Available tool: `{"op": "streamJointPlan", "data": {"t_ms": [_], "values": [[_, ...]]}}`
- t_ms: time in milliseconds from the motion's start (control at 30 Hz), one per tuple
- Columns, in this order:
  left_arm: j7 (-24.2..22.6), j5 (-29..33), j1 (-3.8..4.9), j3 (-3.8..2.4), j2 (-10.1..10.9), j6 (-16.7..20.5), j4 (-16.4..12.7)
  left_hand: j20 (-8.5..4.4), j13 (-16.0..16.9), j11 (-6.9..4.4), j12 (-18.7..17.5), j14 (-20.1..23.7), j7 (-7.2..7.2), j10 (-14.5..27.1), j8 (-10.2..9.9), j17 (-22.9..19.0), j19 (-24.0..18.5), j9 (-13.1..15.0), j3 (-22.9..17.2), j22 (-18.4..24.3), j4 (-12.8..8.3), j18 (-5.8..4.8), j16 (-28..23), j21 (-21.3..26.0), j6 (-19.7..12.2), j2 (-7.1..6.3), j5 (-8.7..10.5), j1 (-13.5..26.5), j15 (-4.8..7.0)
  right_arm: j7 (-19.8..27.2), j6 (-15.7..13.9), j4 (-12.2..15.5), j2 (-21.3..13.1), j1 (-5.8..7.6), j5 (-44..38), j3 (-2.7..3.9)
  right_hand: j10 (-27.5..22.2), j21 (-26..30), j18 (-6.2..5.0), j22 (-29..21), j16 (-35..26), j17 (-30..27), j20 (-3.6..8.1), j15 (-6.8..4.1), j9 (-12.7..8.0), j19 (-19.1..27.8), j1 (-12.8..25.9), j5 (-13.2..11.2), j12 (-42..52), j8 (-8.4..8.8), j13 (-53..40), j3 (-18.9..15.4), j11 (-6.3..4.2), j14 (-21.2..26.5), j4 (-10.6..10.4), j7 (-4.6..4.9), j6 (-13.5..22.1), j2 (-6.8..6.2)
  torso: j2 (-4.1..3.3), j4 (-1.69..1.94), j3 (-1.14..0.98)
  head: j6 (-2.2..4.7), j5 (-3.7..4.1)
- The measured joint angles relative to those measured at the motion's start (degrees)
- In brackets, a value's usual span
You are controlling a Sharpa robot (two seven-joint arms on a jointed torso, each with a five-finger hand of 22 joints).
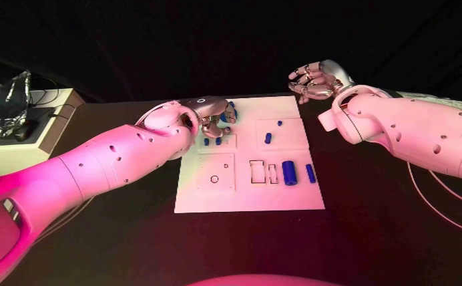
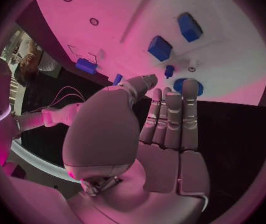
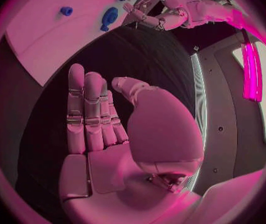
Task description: Assemble the parts on the task board
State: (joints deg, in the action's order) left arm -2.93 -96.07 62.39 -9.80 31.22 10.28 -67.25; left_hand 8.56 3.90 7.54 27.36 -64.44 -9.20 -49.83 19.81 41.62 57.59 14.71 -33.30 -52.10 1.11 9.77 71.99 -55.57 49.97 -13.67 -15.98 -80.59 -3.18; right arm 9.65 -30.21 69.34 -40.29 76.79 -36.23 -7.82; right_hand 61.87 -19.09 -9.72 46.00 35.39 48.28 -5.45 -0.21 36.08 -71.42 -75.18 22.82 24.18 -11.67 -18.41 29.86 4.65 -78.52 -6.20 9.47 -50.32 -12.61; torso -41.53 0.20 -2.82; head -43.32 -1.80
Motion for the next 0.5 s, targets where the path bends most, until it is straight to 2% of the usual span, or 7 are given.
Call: {"op": "streamJointPlan", "data": {"t_ms": [167, 500], "values": [[0.71, -0.27, 0.11, 0.14, -0.71, -0.98, 1.17, -0.16, 0.0, -0.35, -0.36, -0.08, -0.02, -0.62, -0.21, 0.26, 0.16, 0.0, -0.16, -0.41, -0.17, 0.0, 0.15, -0.21, 0.12, 0.01, 0.0, -0.01, 0.09, 0.0, -0.05, 0.0, 0.02, 0.0, -0.08, 0.0, 0.05, 0.0, 0.0, 0.0, 0.0, 0.08, 0.0, 0.0, -0.06, 0.0, 0.0, 0.0, 0.0, 0.0, 0.08, 0.0, 0.05, 0.0, 0.0, 0.0, 0.0, 0.0, -0.01, 0.0, -0.02, -0.1, 0.01], [1.59, -0.53, 0.17, 0.3, -1.71, -2.23, 2.94, -0.36, -0.07, -0.07, -1.07, -0.27, -0.01, -0.88, -0.87, 0.46, 0.35, -0.11, -0.15, -0.82, -0.17, 0.0, 0.46, -0.62, 0.11, 0.01, 0.0, -0.01, 0.29, 0.0, -0.12, 0.05, 0.02, 0.0, -0.14, 0.0, 0.09, 0.0, 0.0, 0.08, 0.0, 0.14, 0.0, 0.0, -0.06, 0.0, 0.31, 0.0, -0.36, 0.21, 0.25, 0.0, 0.09, 0.0, 0.0, 0.0, 0.01, -0.3, -0.03, -0.03, -0.02, -0.26, 0.08]]}}
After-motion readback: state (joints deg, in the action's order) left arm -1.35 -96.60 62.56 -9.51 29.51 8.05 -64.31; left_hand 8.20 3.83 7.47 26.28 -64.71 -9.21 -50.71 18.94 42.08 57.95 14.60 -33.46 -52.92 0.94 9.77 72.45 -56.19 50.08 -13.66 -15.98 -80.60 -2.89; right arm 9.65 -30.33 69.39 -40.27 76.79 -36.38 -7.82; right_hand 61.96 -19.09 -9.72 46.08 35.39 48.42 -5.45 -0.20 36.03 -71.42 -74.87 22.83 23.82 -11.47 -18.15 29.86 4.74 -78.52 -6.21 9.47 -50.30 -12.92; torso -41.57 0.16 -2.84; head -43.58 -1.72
